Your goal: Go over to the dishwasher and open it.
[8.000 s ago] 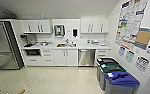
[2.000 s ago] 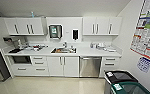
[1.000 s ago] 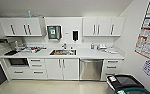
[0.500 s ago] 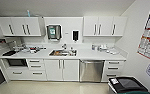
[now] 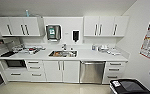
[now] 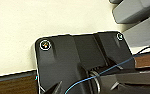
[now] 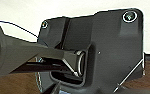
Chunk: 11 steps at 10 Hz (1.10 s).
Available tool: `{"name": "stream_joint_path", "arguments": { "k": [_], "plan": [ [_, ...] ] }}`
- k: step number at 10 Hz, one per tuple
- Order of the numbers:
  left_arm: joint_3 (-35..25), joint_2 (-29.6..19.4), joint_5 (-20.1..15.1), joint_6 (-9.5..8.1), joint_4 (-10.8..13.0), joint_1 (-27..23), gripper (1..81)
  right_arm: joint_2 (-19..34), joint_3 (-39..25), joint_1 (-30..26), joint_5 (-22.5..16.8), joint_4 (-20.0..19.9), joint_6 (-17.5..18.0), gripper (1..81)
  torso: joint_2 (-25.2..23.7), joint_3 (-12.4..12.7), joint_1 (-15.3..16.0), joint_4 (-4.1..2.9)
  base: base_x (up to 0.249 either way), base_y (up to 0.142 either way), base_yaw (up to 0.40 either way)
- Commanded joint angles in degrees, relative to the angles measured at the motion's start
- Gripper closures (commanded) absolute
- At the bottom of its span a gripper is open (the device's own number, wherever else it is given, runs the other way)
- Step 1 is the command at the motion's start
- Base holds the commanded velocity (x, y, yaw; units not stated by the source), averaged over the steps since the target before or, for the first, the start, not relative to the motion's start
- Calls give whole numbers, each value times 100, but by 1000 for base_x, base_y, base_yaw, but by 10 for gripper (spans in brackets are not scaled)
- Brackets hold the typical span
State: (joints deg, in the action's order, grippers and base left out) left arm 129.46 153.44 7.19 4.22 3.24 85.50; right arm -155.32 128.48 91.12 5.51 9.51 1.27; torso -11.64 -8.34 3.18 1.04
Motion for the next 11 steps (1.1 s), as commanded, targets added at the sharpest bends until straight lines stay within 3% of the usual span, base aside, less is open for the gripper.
{"name": "stream_joint_path", "arguments": {
  "k": [1,11],
  "plan": [
    [-53,-146,-253,-9,27,-284,10,121,-52,-221,-279,77,-21,10,0,0,0,0,114,0,0],
    [-61,-147,-253,-17,27,-293,10,113,-34,-257,-279,68,-21,10,0,0,-2,0,114,0,0]
  ]
}}
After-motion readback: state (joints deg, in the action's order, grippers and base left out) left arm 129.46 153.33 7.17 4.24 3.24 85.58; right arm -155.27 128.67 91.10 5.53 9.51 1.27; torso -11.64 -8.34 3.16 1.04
